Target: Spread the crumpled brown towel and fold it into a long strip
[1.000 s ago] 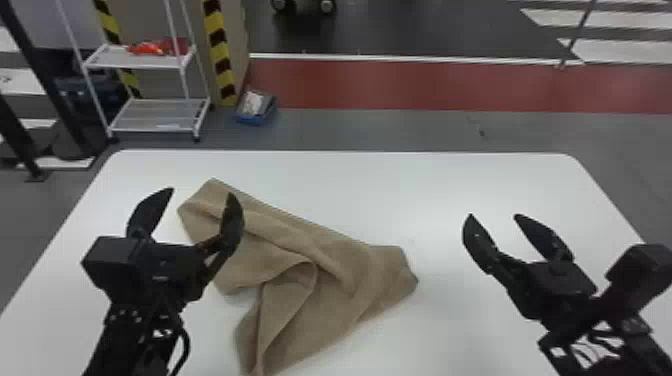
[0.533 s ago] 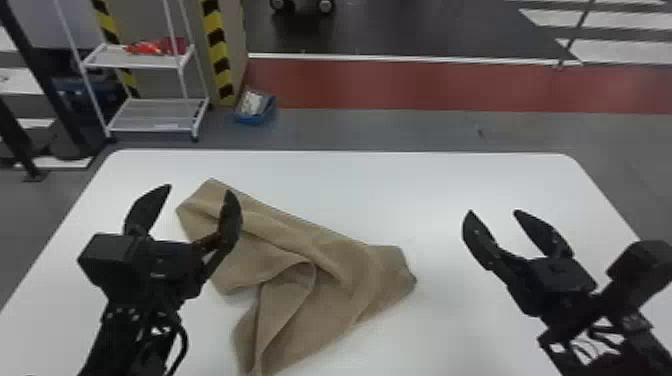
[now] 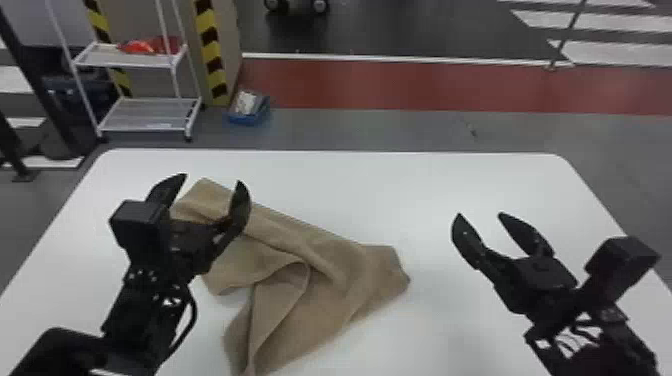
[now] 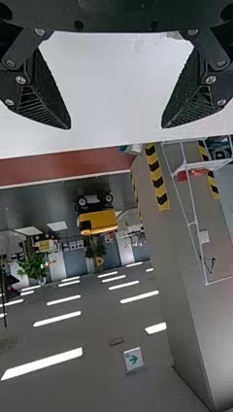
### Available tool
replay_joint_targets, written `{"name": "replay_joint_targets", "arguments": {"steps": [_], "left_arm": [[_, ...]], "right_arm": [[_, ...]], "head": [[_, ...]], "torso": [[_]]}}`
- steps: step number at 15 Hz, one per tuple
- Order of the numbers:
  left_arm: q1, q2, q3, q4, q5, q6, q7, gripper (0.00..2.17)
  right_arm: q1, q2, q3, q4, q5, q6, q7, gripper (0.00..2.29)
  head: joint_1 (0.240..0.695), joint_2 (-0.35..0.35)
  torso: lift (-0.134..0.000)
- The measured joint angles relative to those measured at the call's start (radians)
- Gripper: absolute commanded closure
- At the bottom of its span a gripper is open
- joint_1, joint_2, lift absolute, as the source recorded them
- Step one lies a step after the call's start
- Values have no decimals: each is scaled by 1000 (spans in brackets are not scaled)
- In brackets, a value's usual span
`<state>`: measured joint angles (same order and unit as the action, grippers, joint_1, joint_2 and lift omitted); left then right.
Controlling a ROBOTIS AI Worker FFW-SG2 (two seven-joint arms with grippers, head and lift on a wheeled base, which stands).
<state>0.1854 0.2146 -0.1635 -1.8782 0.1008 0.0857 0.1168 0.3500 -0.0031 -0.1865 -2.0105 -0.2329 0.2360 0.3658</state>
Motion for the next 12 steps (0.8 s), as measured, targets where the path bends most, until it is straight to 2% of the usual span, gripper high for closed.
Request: {"name": "replay_joint_targets", "arguments": {"steps": [3, 6, 9, 11, 12], "left_arm": [[-105, -1, -3, 95, 35, 51, -10, 171], [-125, 0, 0, 119, 49, 55, -13, 167], [-123, 3, 1, 120, 48, 55, -13, 171], [-119, 3, 1, 120, 44, 56, -12, 167], [-117, 3, 2, 120, 42, 59, -12, 167]], "right_arm": [[-47, 0, 1, 44, 19, 143, 93, 221], [-78, 0, 16, 57, 32, 341, 184, 275], [-89, 0, 40, 59, 42, 449, 205, 326], [-99, 0, 55, 66, 56, 486, 204, 569], [-105, -1, 64, 69, 63, 511, 206, 873]], "head": [[695, -20], [695, 13], [695, 48], [695, 56], [695, 60]], "torso": [[-123], [-123], [-123], [-123], [-123]]}}
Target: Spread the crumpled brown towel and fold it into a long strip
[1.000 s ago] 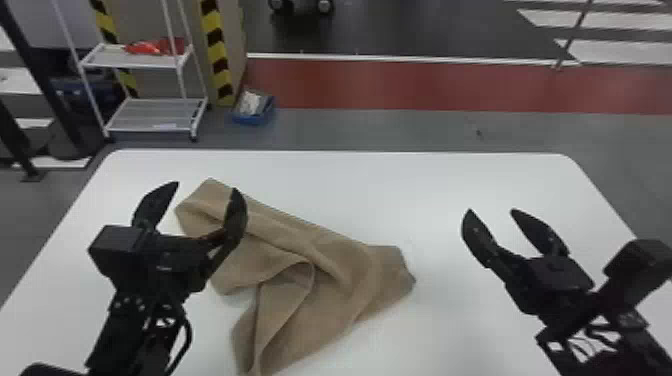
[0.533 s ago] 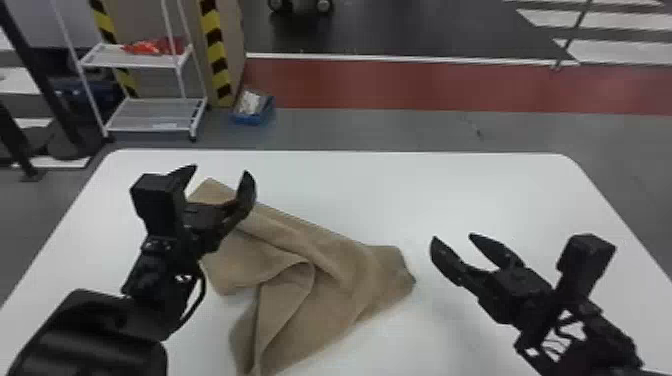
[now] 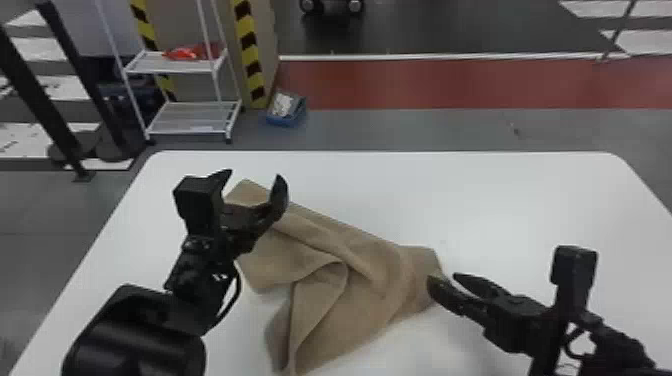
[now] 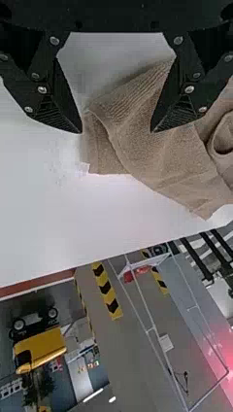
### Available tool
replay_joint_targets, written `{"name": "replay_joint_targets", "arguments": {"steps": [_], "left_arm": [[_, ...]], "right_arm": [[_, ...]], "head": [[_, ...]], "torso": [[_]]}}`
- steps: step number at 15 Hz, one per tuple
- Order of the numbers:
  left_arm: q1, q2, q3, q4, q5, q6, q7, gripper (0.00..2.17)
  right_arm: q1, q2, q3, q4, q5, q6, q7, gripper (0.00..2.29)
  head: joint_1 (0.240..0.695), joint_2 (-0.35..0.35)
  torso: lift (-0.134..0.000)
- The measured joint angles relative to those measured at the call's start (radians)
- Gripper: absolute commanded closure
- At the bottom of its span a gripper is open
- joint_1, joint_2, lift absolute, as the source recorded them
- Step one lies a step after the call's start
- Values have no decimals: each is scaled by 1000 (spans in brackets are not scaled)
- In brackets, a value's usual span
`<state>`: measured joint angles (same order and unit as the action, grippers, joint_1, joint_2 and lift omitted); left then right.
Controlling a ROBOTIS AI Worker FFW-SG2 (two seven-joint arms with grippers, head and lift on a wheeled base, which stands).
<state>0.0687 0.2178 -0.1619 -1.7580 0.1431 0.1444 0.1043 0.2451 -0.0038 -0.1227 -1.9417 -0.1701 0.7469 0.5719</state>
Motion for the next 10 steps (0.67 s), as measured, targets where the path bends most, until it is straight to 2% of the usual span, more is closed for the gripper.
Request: {"name": "replay_joint_targets", "arguments": {"steps": [1, 3, 6, 10], "left_arm": [[2, 0, 1, 0, -2, 1, 0, 167], [8, 0, 4, -2, -3, 2, 0, 167], [17, 0, 8, -6, -5, 2, 0, 167], [29, 0, 13, -10, -5, -1, 0, 167]], "right_arm": [[-5, -2, 6, 1, 3, 22, 8, 1261], [-11, -4, 11, -3, 1, 69, 20, 1774], [-9, -4, 2, -31, -10, 112, 34, 1865], [12, -8, -42, -168, -46, 152, 57, 1865]], "head": [[695, 65], [695, 74], [695, 84], [695, 79]], "torso": [[-123], [-123], [-123], [-123]]}}
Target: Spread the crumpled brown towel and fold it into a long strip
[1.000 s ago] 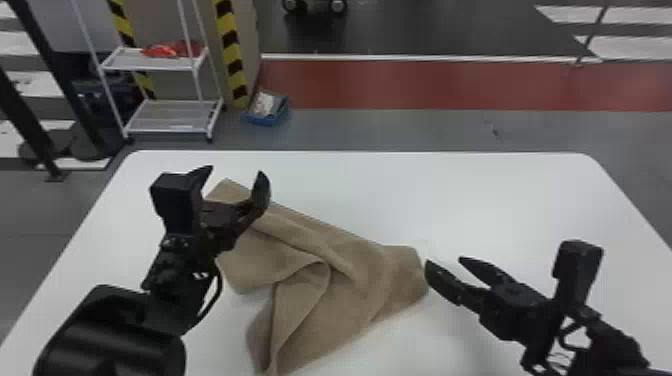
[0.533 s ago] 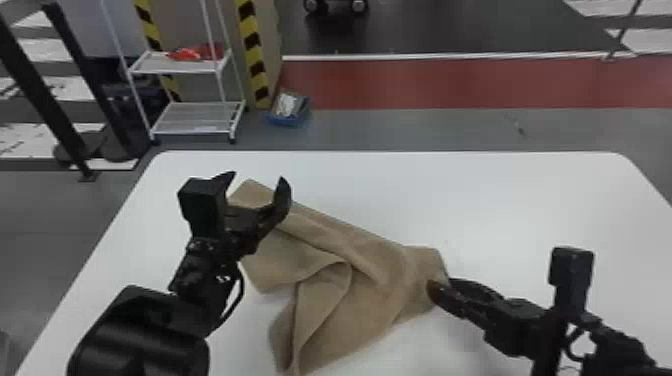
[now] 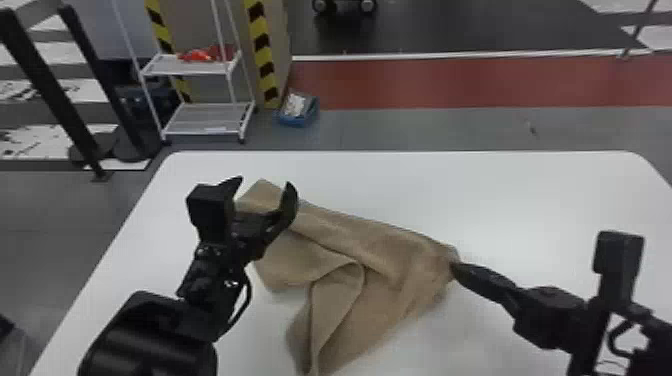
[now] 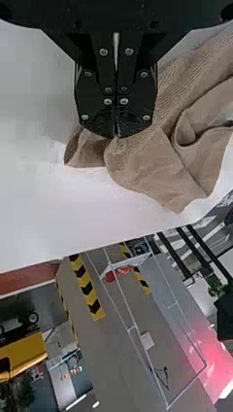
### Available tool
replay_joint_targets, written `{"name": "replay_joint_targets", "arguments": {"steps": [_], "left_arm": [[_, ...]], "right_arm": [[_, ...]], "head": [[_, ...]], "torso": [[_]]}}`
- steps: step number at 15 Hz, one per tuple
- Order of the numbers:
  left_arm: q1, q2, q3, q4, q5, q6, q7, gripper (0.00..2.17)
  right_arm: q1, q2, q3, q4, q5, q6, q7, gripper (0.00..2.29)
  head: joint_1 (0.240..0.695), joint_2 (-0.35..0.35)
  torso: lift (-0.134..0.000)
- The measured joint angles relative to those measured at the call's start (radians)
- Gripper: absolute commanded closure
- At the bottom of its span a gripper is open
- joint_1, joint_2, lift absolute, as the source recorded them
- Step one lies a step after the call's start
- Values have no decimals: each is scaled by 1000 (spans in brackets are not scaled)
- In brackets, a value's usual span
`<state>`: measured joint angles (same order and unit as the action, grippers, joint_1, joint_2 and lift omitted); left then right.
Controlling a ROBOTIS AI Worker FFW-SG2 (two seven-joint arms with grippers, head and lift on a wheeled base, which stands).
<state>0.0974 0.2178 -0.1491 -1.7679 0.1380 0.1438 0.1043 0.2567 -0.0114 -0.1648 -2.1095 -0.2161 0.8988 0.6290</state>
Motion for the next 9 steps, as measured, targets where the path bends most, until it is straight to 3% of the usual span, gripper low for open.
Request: {"name": "replay_joint_targets", "arguments": {"steps": [2, 5, 6, 7, 8, 9], "left_arm": [[8, 0, 6, -2, 0, 0, 0, 167], [20, 1, 12, -5, 0, -3, 0, 167], [23, 2, 13, -5, 0, -3, 0, 167], [27, 4, 16, -8, 0, -1, -2, 167], [35, 4, 20, -13, 0, 5, -8, 167], [42, 5, 21, -23, 0, 14, -12, 167]], "right_arm": [[-41, -26, -68, -54, -30, 86, -1, 1865], [-127, -65, -170, -43, -52, 116, -31, 1845], [-146, -69, -197, -17, -56, 98, -55, 1656], [-171, -80, -216, 32, -53, 67, -93, 1079], [-200, -103, -217, 102, -34, 39, -141, 39], [-220, -126, -206, 164, -9, 11, -172, -2]], "head": [[695, 57], [695, -8], [695, -26], [695, -46], [695, -85], [695, -106]], "torso": [[-123], [-123], [-123], [-123], [-123], [-123]]}}
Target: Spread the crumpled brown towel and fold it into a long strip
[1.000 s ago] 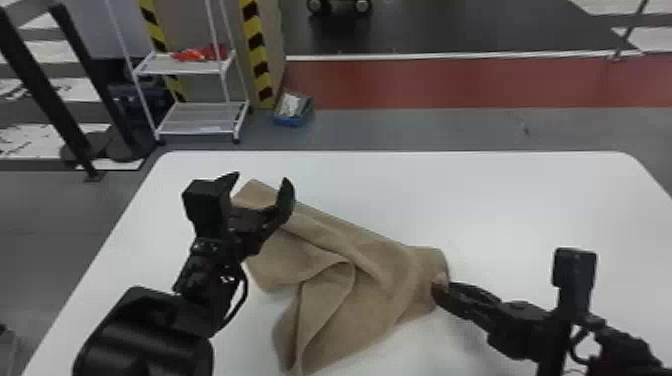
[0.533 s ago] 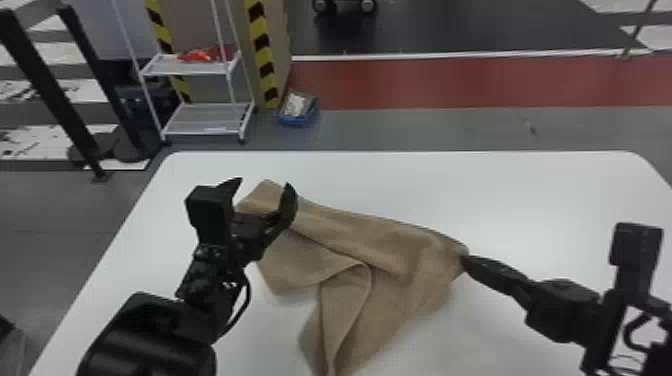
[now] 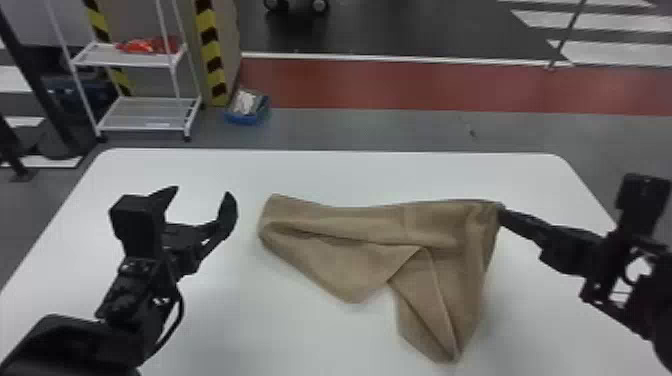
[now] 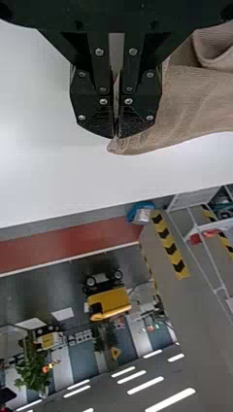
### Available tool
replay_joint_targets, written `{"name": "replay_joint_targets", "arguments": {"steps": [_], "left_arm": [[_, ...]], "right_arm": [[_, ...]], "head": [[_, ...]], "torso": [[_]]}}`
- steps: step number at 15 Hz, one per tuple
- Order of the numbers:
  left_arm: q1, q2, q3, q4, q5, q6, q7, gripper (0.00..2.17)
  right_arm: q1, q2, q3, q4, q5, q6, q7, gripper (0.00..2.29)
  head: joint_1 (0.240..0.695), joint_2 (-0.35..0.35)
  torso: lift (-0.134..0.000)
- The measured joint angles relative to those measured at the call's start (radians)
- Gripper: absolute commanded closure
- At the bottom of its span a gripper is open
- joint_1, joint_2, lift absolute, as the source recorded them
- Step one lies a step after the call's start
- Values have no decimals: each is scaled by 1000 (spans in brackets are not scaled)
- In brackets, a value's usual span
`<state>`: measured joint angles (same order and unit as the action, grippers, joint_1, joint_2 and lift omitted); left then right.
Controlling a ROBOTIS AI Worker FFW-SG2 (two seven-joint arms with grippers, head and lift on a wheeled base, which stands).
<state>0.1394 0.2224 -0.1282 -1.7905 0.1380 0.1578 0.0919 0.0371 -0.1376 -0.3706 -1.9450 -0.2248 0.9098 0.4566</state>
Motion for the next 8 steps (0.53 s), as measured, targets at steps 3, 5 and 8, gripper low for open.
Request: {"name": "replay_joint_targets", "arguments": {"steps": [3, 5, 8], "left_arm": [[34, 0, 3, -35, -2, 25, -1, 164], [69, 1, 10, -103, -3, 121, -1, 164], [117, 2, -7, -196, 4, 231, -1, 174]], "right_arm": [[24, -22, 40, 92, 85, -133, -98, 60], [96, -21, 20, 67, 100, -207, -129, 63], [213, -9, -40, 13, 96, -362, -93, 97]], "head": [[695, -151], [695, -171], [695, -215]], "torso": [[-123], [-123], [-123]]}}
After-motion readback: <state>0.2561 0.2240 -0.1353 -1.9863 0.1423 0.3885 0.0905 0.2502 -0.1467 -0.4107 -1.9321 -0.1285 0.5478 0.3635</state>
